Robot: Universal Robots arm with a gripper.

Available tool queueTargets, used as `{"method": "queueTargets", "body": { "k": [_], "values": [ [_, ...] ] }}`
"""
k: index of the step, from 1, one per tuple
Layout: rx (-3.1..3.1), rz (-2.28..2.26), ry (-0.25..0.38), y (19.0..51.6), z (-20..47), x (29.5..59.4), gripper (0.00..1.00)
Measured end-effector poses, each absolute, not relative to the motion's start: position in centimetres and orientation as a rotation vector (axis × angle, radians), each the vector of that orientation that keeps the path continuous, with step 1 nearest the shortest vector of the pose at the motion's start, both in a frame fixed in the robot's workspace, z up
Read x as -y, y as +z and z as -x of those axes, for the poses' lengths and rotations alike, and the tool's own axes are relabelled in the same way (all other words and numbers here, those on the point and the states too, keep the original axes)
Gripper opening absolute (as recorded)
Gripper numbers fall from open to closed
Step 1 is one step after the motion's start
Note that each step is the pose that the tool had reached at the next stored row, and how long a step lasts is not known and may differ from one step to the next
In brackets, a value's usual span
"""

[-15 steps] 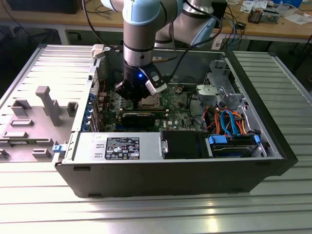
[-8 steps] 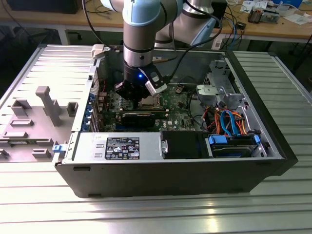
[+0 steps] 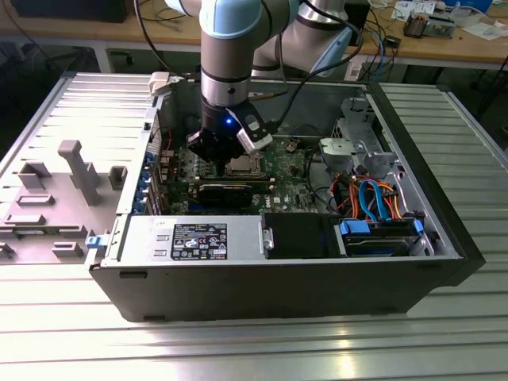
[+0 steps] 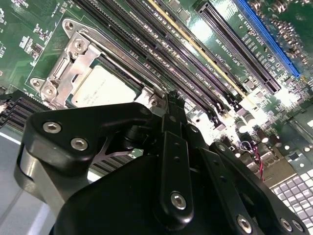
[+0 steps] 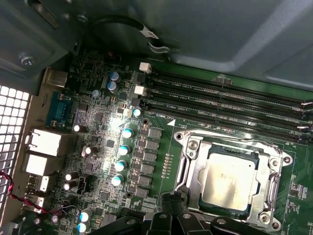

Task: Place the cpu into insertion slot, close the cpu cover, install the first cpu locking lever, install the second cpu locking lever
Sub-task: 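Install the second cpu locking lever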

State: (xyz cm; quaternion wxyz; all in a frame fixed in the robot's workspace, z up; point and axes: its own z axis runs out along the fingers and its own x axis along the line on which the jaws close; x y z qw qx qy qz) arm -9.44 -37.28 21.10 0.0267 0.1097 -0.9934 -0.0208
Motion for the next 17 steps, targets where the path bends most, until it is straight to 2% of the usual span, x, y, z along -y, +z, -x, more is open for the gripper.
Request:
{"method": "queueTargets", "body": {
  "k": [17],
  "values": [
    [3.068,-0.343,-0.064,20.54,9.77,37.26,0.11]
  ]
}}
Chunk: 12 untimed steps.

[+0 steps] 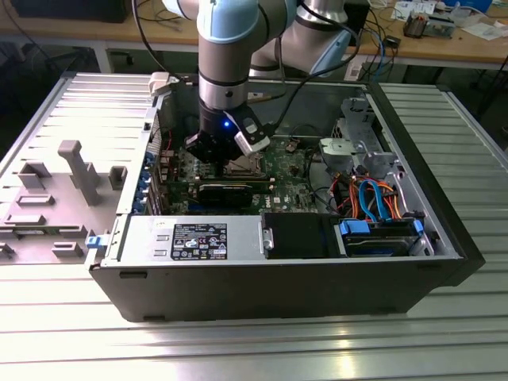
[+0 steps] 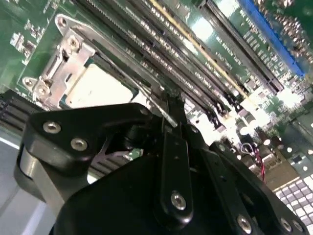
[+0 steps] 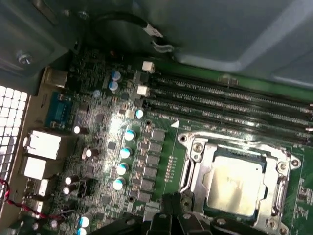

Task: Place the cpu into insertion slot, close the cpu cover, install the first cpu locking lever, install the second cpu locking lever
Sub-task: 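Install the second cpu locking lever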

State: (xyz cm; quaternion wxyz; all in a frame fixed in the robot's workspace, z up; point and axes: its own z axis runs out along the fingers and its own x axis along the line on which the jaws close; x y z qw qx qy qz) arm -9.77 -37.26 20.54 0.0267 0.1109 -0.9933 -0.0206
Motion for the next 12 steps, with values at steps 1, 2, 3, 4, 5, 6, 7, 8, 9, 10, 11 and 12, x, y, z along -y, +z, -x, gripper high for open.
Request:
{"method": "queueTargets", "body": {
  "k": [1,2,3,4,5,6,7,8,9,10,11,12],
  "values": [
    [3.068,-0.343,-0.064,20.5,9.8,37.3,0.11],
    [3.068,-0.343,-0.064,20.7,9.8,37.3,0.11],
    [3.068,-0.343,-0.064,21.0,9.8,37.3,0.11],
    [3.068,-0.343,-0.064,21.6,9.8,37.3,0.11],
    [3.068,-0.342,-0.064,22.0,9.8,37.3,0.11],
    [3.068,-0.343,-0.064,22.5,9.8,37.3,0.11],
    [3.067,-0.343,-0.064,23.5,9.8,37.2,0.11],
    [3.068,-0.343,-0.064,24.3,9.8,37.2,0.11],
    [3.068,-0.343,-0.064,25.2,9.8,37.2,0.11],
    [3.068,-0.342,-0.064,25.9,9.8,37.2,0.11],
    [3.067,-0.343,-0.063,26.0,9.7,37.2,0.11],
    [3.068,-0.343,-0.062,26.0,9.6,37.2,0.11]
  ]
}}
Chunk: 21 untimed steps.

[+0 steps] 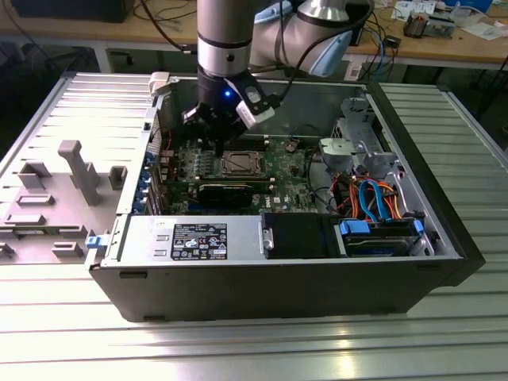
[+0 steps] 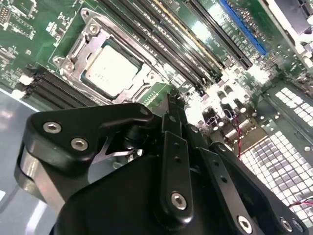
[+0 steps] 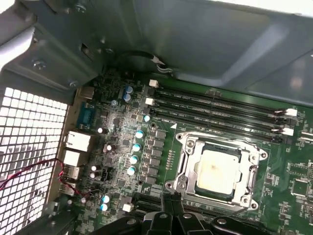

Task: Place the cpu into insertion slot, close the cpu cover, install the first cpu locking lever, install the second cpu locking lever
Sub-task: 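Install the second cpu locking lever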

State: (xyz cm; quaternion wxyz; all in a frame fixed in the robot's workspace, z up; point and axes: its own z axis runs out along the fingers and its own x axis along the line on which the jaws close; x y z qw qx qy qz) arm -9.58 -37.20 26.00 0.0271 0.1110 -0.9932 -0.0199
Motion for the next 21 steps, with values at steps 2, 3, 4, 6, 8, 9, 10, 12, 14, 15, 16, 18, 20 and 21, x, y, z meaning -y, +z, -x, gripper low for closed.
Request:
{"method": "queueTargets", "body": {
  "k": [2,3,4,6,8,9,10,12,14,15,16,18,20,21],
  "values": [
    [3.067,-0.341,-0.052,26.0,9.0,37.2,0.11],
    [3.067,-0.338,-0.046,26.0,8.8,37.1,0.11],
    [3.067,-0.332,-0.037,26.0,8.4,37.1,0.11],
    [3.067,-0.327,-0.030,26.0,8.1,37.1,0.11],
    [3.067,-0.325,-0.029,26.0,7.9,36.9,0.11],
    [3.066,-0.326,-0.028,26.2,7.9,36.8,0.11],
    [3.066,-0.326,-0.029,26.5,7.9,36.8,0.11],
    [3.065,-0.325,-0.029,26.6,7.8,36.8,0.11],
    [3.064,-0.323,-0.029,26.6,7.5,37.0,0.11],
    [3.064,-0.322,-0.029,26.6,7.4,37.1,0.11],
    [3.063,-0.322,-0.029,26.6,7.4,37.2,0.11],
    [3.063,-0.321,-0.030,26.5,7.2,37.5,0.11],
    [3.063,-0.321,-0.033,26.4,7.2,37.7,0.11],
    [3.063,-0.320,-0.035,26.2,7.2,37.8,0.11]
  ]
}}
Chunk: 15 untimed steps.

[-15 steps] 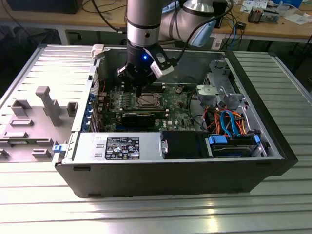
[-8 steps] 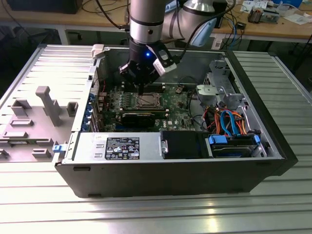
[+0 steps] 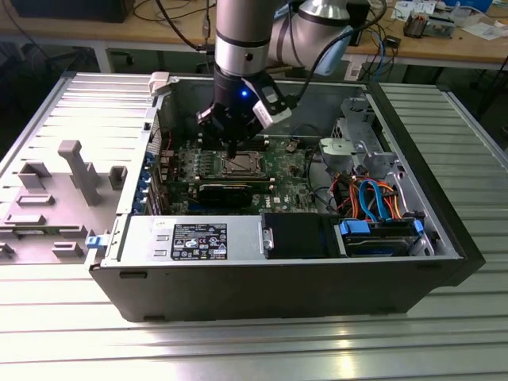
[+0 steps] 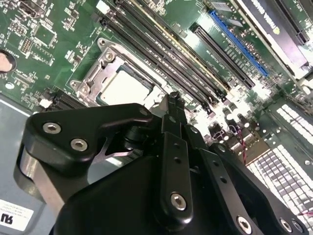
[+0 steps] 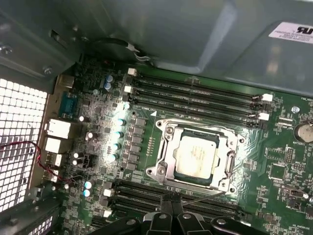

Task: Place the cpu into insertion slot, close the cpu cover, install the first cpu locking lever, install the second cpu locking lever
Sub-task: 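Install the second cpu locking lever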

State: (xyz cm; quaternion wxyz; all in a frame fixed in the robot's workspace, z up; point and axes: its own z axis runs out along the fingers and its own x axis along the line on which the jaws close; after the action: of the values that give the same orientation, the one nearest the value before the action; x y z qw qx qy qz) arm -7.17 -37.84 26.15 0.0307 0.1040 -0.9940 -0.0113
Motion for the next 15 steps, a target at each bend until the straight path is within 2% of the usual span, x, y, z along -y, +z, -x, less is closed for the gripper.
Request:
{"method": "queueTargets", "body": {
  "k": [8,15],
  "values": [
    [3.063,-0.320,-0.039,24.8,7.3,38.6,0.11],
    [3.064,-0.322,-0.103,24.4,7.5,39.0,0.11]
  ]
}}
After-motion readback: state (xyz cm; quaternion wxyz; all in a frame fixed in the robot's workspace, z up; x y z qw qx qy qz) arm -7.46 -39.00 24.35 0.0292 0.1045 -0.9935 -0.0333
